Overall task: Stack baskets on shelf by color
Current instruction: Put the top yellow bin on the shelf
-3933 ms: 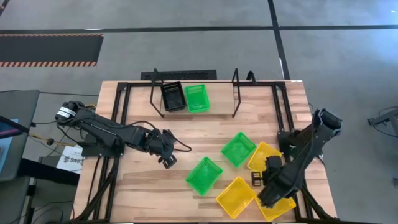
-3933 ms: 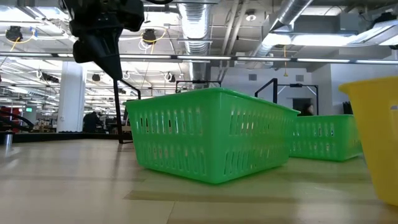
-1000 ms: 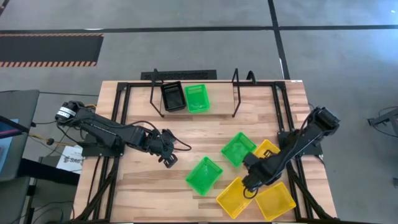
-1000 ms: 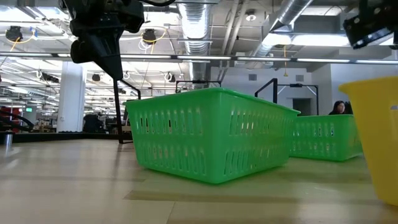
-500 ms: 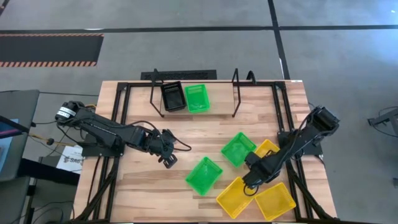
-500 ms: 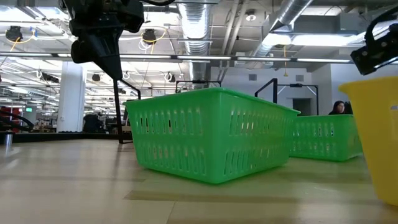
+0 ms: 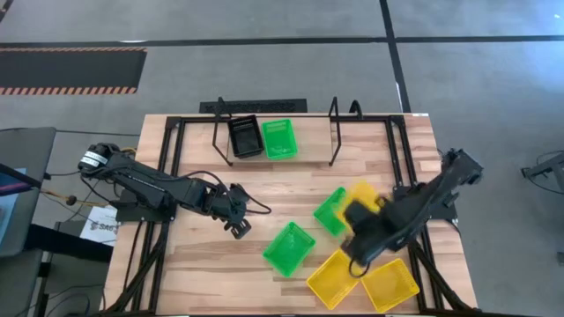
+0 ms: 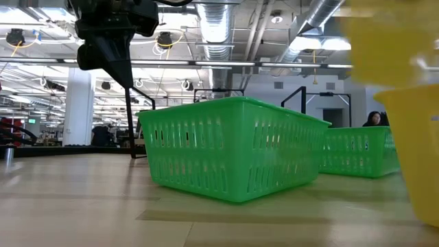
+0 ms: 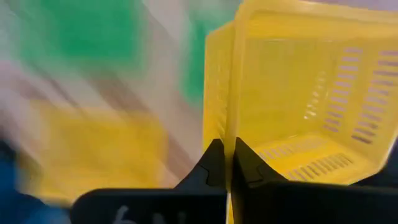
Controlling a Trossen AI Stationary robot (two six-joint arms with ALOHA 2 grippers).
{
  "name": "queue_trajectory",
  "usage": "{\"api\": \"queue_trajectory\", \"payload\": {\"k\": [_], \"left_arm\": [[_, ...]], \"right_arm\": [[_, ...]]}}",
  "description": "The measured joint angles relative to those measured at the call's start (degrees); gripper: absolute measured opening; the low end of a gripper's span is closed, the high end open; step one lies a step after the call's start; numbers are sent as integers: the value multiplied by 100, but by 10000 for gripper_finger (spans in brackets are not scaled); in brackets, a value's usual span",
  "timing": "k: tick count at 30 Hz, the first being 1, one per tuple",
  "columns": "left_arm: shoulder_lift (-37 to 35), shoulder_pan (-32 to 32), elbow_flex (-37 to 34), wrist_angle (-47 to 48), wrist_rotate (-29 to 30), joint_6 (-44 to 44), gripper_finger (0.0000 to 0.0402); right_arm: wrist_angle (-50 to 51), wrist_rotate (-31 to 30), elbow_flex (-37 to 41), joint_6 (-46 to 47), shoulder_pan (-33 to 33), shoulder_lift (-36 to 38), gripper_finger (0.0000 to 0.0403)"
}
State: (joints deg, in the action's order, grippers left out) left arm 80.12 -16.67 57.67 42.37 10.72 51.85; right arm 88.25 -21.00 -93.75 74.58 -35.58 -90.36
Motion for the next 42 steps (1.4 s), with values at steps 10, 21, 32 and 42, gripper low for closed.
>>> {"api": "queue_trajectory", "payload": {"k": [10,21,32,42], "left_arm": [[-2,0,-2,-110,4,-293,0],[-2,0,-2,-158,106,-292,0],[-2,0,-2,-237,365,453,0],[-2,0,-2,-295,389,615,0]], "right_arm": [[-651,-1286,-2307,-4478,2311,109,2],[-2295,2295,-2475,-7705,4976,-619,2],[-792,2133,-2474,-9116,5601,-2177,2],[-369,666,-2471,-9265,5612,-2745,2]]}}
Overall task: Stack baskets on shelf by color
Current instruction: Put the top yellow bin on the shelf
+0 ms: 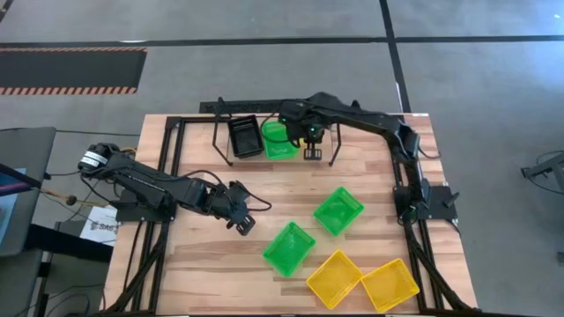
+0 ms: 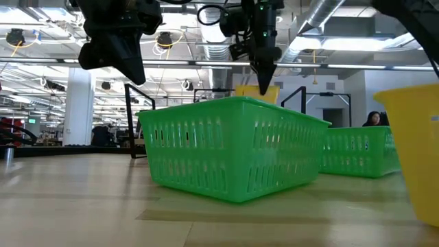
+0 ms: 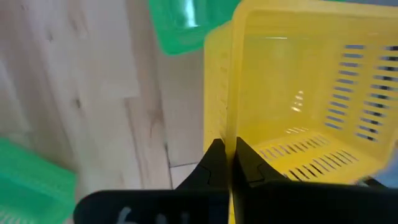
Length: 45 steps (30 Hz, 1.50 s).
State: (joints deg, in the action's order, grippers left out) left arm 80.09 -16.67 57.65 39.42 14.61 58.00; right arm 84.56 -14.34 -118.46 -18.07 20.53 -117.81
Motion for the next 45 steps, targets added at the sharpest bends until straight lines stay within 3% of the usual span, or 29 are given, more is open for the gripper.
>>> {"api": "queue_trajectory", "payload": {"k": [8,14,31,40,45], "left_arm": [[0,-1,0,6,73,20,0],[0,-2,0,4,93,17,0],[0,-2,0,7,103,51,0],[0,-2,0,7,103,116,0],[0,-2,0,7,99,116,0]], "right_arm": [[348,-82,-8,284,24,103,2],[421,180,305,218,-90,92,2],[-537,244,1388,-232,-245,95,2],[-833,244,1577,-287,-242,93,2],[-731,249,1577,-88,-205,93,45]]}}
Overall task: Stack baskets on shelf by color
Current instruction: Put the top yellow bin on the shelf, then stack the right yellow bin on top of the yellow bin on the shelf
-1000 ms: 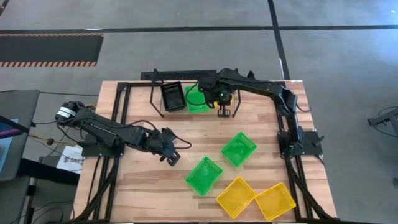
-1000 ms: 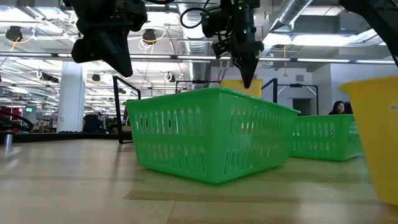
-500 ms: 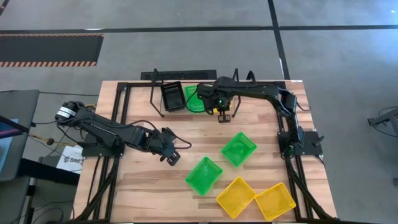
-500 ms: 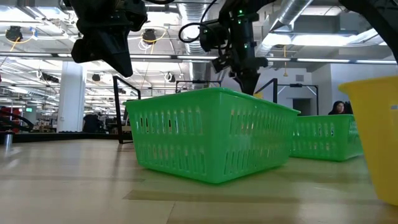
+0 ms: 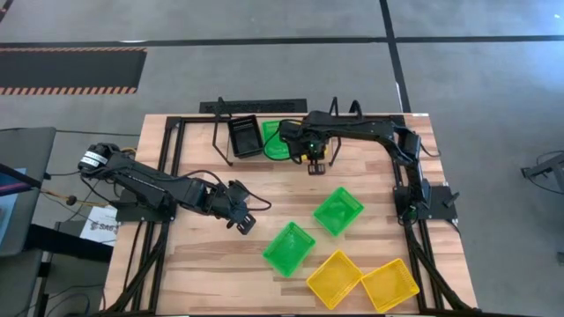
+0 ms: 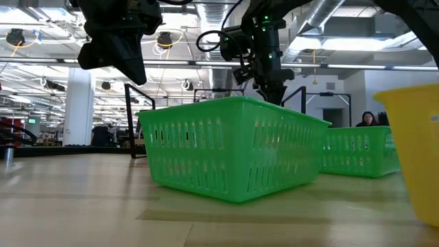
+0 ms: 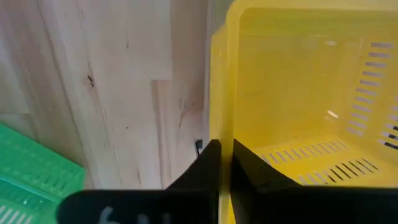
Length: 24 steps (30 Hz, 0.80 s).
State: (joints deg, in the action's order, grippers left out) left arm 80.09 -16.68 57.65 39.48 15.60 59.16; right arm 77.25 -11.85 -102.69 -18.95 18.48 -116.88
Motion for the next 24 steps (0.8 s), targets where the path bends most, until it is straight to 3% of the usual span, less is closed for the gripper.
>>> {"api": "queue_trajectory", "payload": {"k": [5,13,17,24], "left_arm": [[0,0,0,-1,0,0,0],[0,0,0,-1,-3,0,0],[0,2,0,0,-3,0,0],[0,0,0,0,-3,0,0]], "right_arm": [[6,-3,0,101,-10,0,92],[126,-276,-43,116,-111,0,127],[564,-721,-480,242,-196,-7,136],[1283,-762,-1801,1104,-384,0,136]]}}
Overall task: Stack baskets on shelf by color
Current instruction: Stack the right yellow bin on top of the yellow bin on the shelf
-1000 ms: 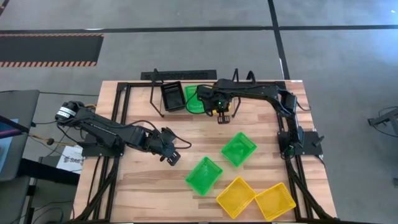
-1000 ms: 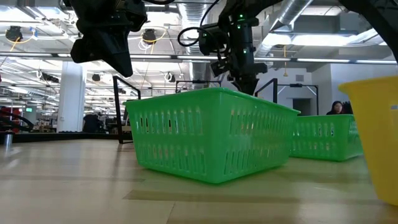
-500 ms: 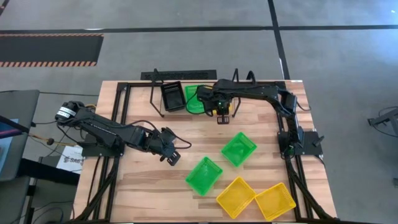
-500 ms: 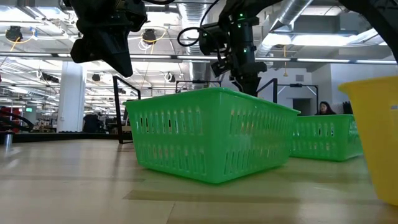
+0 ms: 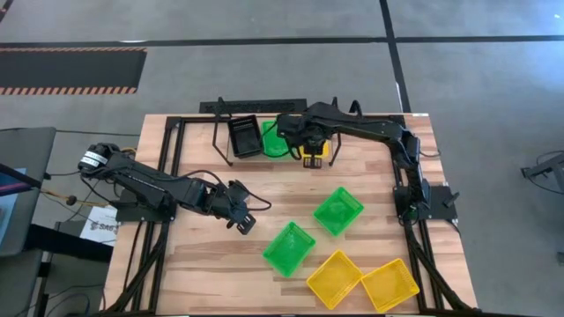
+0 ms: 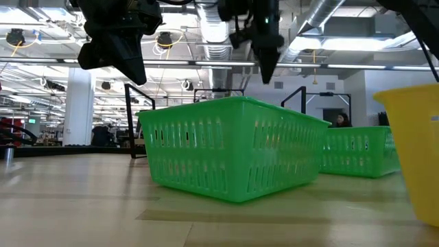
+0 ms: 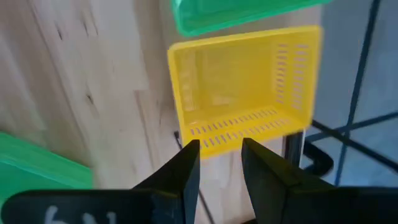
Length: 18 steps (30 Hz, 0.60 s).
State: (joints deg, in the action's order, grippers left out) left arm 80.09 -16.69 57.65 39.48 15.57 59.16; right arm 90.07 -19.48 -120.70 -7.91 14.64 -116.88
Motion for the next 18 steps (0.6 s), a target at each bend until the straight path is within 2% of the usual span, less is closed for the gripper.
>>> {"api": "queue_trajectory", "payload": {"k": [2,8,14,18], "left_arm": [[0,1,0,-2,0,0,0],[2,1,0,-21,0,-93,0],[2,0,0,-46,-31,-361,0],[2,2,0,-52,-185,-512,0]], "right_arm": [[-18,88,-263,503,-80,16,135],[7,1246,-431,2057,-303,397,138],[-8,1243,-431,2880,-899,625,135],[-6,910,-428,3269,-1378,625,133]]}}
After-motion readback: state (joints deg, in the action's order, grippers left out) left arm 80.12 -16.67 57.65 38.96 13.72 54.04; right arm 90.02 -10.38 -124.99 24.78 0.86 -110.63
